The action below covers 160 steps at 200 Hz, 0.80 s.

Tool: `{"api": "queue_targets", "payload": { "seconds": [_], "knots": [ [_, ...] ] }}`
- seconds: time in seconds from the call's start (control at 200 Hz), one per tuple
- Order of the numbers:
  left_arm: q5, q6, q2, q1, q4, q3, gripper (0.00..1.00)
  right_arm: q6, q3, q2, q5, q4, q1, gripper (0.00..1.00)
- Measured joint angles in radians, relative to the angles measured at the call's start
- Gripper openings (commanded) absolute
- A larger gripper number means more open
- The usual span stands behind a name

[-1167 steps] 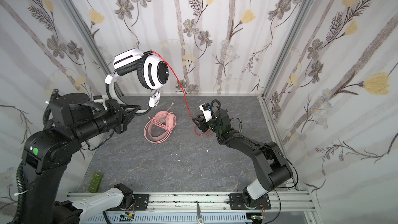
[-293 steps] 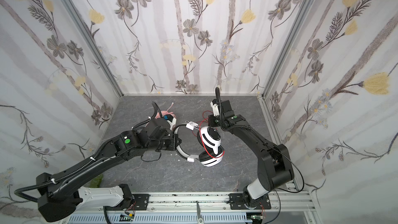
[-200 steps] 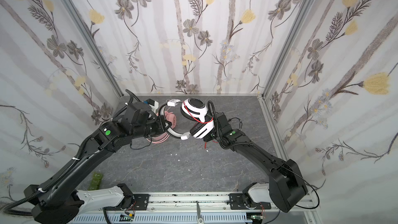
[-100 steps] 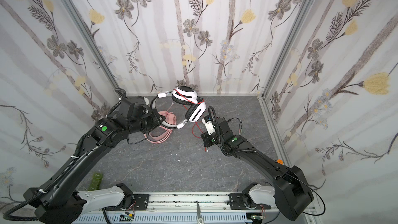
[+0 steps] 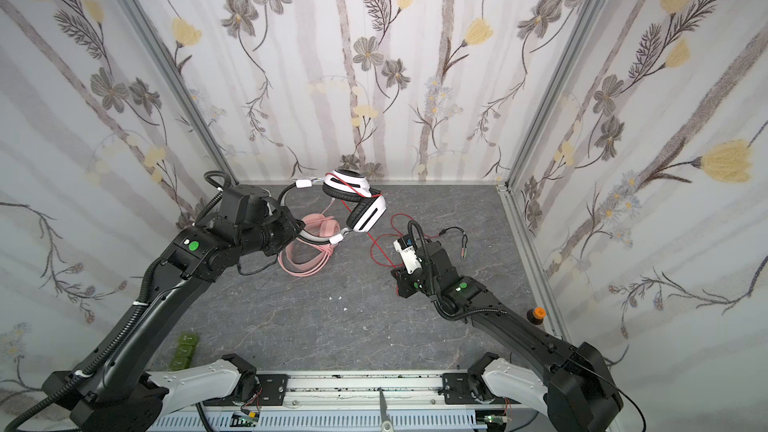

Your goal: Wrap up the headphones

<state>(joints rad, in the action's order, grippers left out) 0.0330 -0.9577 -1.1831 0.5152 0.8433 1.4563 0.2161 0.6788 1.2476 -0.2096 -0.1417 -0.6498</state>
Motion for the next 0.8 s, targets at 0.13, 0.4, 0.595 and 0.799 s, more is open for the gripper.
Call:
{"api": "queue_targets", "payload": {
  "seconds": [0.13,0.4,0.595,0.799],
  "knots": [
    [-0.032,-0.005,-0.021,-0.005,-0.018,-0.001,0.00,0.009,0.021,-0.046,0.033,-0.047,-0.048,0.01],
    [-0.207,-0.014,-0.092,0.001,0.020,0.055,0.00,-0.002,0.208,-0.101,0.168,-0.229,-0.195,0.01],
    [-0.373,0.036,-0.203,0.107,0.123,0.161,0.00,-0.052,0.385,-0.074,0.247,-0.356,-0.292,0.02],
    [-0.581,0.182,-0.347,0.272,0.253,0.322,0.00,-0.150,0.567,-0.024,0.397,-0.474,-0.312,0.02]
  ]
}}
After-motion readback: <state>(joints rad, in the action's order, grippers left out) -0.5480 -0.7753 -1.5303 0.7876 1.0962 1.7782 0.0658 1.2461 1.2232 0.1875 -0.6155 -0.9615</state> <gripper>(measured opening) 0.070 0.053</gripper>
